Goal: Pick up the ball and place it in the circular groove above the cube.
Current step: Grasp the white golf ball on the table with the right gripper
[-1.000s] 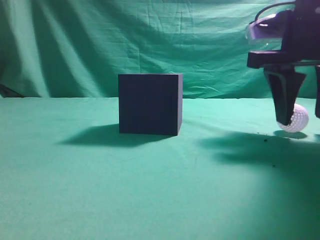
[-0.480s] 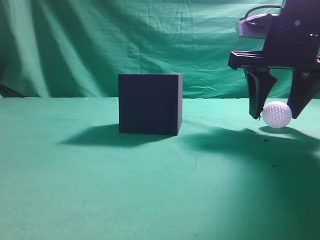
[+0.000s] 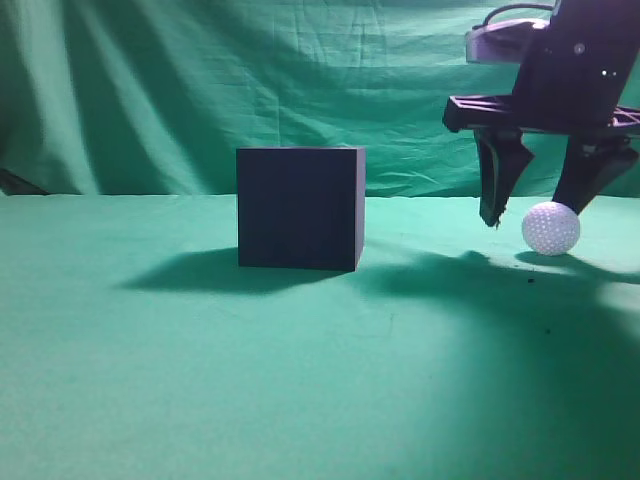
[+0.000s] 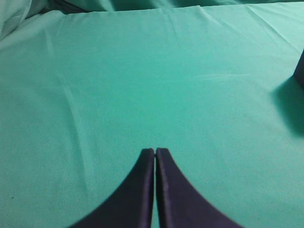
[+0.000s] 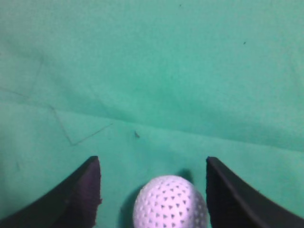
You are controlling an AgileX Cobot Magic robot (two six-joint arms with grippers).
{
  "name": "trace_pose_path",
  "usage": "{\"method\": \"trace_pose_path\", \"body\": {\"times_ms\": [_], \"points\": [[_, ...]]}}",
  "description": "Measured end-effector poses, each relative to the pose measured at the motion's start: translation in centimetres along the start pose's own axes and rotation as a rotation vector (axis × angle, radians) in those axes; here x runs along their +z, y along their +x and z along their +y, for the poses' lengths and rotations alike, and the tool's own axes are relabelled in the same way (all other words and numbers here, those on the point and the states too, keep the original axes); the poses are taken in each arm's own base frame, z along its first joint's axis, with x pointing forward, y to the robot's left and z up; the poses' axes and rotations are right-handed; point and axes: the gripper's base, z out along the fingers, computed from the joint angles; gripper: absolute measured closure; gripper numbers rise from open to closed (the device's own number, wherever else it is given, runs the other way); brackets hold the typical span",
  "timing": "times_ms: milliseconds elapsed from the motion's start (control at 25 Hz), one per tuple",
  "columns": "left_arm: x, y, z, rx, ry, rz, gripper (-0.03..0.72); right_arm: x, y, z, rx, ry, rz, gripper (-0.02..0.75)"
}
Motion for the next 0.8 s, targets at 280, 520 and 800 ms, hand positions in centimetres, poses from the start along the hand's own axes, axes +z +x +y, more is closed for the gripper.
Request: {"method": "trace_pose_path", "body": {"times_ms": [280, 520, 800], "points": [[0.0, 0.0, 0.0, 0.000, 0.000, 0.000, 0.688, 1.4, 0.7, -0.1, 0.000, 0.011, 0.071, 0.319], [0.0, 0.0, 0.0, 0.000, 0.000, 0.000, 0.688, 1.2, 0.8, -0.1, 0.000, 0.016, 0.102, 0.439], [0.0, 0.0, 0.0, 0.000, 0.000, 0.000, 0.688, -2.2, -1.9, 0.3, 0.009, 0.009, 0.078, 0.430]]}}
